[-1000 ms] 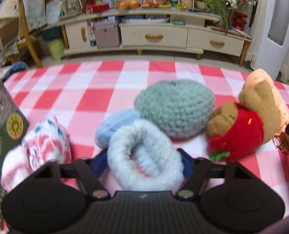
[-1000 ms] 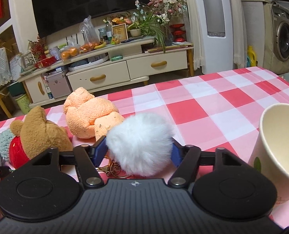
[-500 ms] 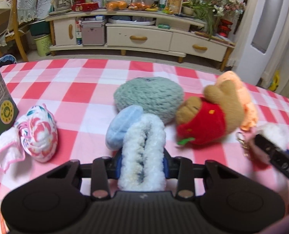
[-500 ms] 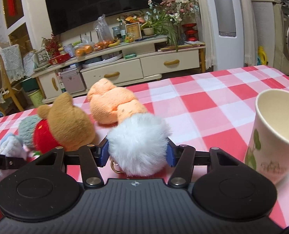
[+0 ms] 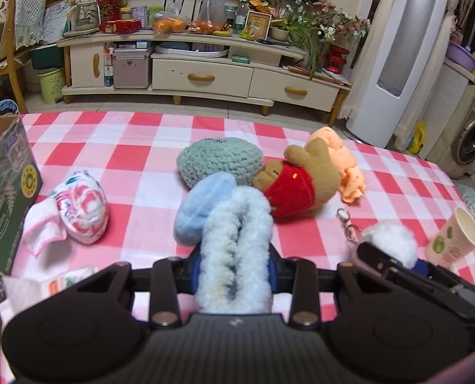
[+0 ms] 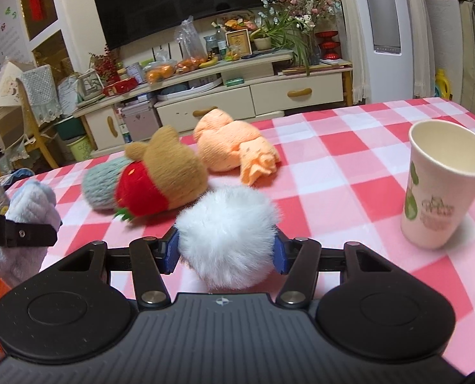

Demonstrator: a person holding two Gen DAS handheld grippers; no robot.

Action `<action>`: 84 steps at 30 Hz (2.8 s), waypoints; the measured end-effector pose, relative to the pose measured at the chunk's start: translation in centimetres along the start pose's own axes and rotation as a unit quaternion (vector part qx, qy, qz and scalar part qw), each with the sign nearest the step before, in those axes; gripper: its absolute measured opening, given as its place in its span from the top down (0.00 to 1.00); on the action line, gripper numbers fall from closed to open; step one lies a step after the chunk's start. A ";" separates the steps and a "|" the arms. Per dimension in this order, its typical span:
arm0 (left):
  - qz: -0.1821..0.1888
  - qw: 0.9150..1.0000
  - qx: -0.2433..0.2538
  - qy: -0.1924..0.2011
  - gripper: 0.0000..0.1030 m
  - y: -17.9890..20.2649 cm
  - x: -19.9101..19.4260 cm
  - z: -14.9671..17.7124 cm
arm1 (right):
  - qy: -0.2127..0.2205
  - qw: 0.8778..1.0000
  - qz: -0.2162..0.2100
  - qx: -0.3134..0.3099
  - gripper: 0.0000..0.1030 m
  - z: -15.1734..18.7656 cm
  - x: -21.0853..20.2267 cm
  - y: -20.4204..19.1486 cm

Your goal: Organize soft objects

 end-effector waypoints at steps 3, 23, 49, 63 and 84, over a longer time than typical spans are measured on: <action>0.006 1.000 0.002 0.003 0.65 -0.3 -1.0 0.3 | -0.005 1.000 -0.010 0.002 0.34 0.4 -0.8 -0.3; 0.047 0.998 0.041 0.019 0.65 -2.4 -5.8 2.2 | -0.027 0.999 -0.032 0.012 0.34 2.7 -5.9 -3.2; 0.050 0.994 0.039 0.094 0.65 -7.2 -12.5 -0.6 | 0.013 0.996 -0.086 -0.025 0.34 -0.8 -9.3 -11.7; 0.023 0.990 -0.027 0.138 0.65 -13.9 -15.4 -2.6 | 0.027 0.981 -0.188 -0.044 0.34 -4.5 -7.8 -20.5; -0.079 0.985 -0.109 0.110 0.64 -25.0 -13.9 -1.4 | -0.017 0.955 -0.286 -0.074 0.34 -4.1 -2.2 -32.7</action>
Point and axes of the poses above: each gripper's, at about its wrist camera, not at the fingertips, and x roughly the way its jaws point, y to its right, z to its underside, the point moved 9 cm from there along x, roughly the way its jaws point, and after that the axes turned 1 degree about -x, right-handed, at the moved point
